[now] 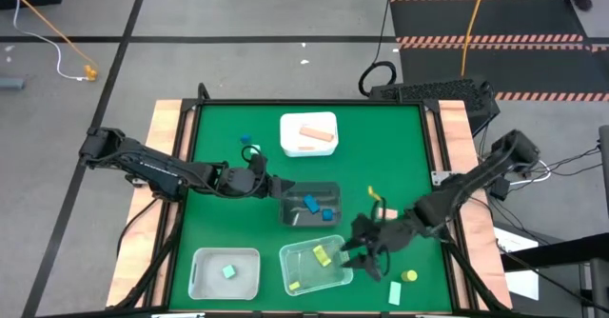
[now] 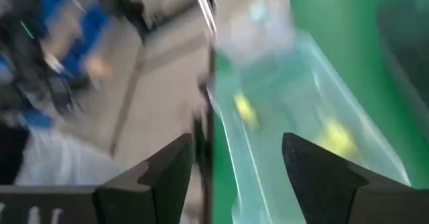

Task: Sort & place blocks by color
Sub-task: Put the bottom light blue block into the gray bin

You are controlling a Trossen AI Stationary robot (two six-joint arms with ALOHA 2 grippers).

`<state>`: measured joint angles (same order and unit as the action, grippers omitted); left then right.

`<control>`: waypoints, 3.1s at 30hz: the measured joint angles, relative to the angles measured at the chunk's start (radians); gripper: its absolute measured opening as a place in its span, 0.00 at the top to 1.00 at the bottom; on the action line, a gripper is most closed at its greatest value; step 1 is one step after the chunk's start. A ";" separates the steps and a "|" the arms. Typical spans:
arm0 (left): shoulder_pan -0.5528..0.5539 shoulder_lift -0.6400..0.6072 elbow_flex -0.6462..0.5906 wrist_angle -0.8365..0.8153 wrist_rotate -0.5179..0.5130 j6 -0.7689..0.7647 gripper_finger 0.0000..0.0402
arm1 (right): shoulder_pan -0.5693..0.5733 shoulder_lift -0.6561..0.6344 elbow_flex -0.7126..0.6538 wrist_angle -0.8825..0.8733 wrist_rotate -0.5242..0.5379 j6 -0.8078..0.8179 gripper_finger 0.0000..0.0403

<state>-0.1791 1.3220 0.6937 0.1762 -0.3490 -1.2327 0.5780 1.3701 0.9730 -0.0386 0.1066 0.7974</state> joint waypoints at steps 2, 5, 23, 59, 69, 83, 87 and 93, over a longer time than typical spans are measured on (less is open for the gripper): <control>0.000 0.000 0.000 -0.002 0.008 0.001 0.59 | 0.034 -0.042 0.000 -0.132 -0.004 0.050 0.45; -0.001 0.000 0.000 -0.002 0.010 0.000 0.59 | 0.085 -0.080 0.000 -0.271 -0.015 0.172 0.46; -0.001 0.000 0.000 -0.037 0.011 0.002 0.59 | 0.355 -0.013 0.000 -0.370 -0.235 1.359 0.46; 0.047 0.000 0.000 -0.176 0.019 0.138 0.59 | 0.276 0.379 0.003 -0.286 -0.358 1.564 0.52; 0.047 0.000 0.000 -0.174 0.019 0.133 0.59 | 0.288 0.362 0.000 -0.261 -0.349 1.408 0.73; 0.038 0.000 -0.001 0.094 0.101 0.165 0.59 | 0.259 0.075 -0.002 -0.161 0.079 1.024 0.73; 0.025 0.000 -0.001 0.248 0.116 0.200 0.59 | 0.209 0.005 -0.002 -0.159 0.292 0.809 0.73; 0.010 0.000 -0.001 0.464 0.117 0.234 0.59 | 0.081 -0.067 -0.002 -0.074 0.472 0.437 0.73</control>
<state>-0.1688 1.3221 0.6930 0.6399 -0.2321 -0.9991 0.6591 1.3031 0.9714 -0.1122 0.5790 1.2347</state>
